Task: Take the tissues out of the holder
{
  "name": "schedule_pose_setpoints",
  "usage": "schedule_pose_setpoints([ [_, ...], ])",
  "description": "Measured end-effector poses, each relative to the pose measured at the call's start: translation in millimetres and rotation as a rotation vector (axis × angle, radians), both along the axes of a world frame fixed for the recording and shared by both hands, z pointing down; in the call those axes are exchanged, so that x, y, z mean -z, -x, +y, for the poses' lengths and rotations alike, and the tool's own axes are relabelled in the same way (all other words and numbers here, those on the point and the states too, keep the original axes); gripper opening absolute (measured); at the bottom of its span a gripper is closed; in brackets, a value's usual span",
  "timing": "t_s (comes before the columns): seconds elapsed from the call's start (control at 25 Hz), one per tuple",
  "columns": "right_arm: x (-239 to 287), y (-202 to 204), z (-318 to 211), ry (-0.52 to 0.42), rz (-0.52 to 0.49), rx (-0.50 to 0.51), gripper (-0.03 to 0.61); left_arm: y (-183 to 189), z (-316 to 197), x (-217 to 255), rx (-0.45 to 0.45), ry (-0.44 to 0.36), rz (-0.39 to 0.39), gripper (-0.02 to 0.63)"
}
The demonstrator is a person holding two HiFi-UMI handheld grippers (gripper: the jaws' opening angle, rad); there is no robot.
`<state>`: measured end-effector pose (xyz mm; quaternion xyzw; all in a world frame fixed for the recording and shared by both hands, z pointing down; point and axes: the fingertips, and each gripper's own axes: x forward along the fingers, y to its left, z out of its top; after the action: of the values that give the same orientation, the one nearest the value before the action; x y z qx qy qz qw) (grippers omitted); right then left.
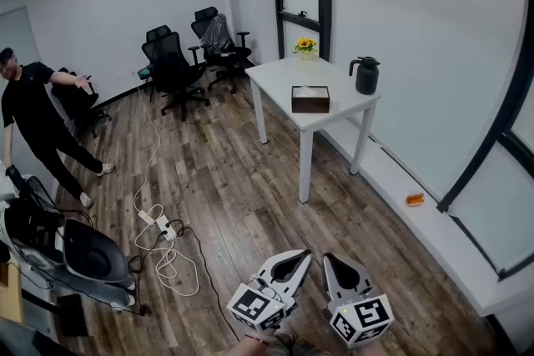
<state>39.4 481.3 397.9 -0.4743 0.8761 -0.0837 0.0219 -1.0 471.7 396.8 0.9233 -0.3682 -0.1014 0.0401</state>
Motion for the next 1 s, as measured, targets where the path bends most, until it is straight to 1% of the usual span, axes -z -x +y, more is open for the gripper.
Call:
schedule_pose_setpoints([
  [0.24,-1,0,-6,-0.017,0.015,0.018,0.005,0,-9,1,0.015,0.007,0.003,0.008],
  [0.64,5,-11,-8,-0.038,0.018,0.034,0.005,-12,-9,7,0.036,-0.021,-0.002,0.008],
  [0.84,-2,-19,-20,-0.017,-0.005,0.032,0.005,-23,-22,2,0.023,-0.014,-0.001,0.008],
  [1.0,-16,-33,-43,0.022,-0.005,0.007,0.005,-38,-45,-8,-0.006,0.020,0.000,0.008],
])
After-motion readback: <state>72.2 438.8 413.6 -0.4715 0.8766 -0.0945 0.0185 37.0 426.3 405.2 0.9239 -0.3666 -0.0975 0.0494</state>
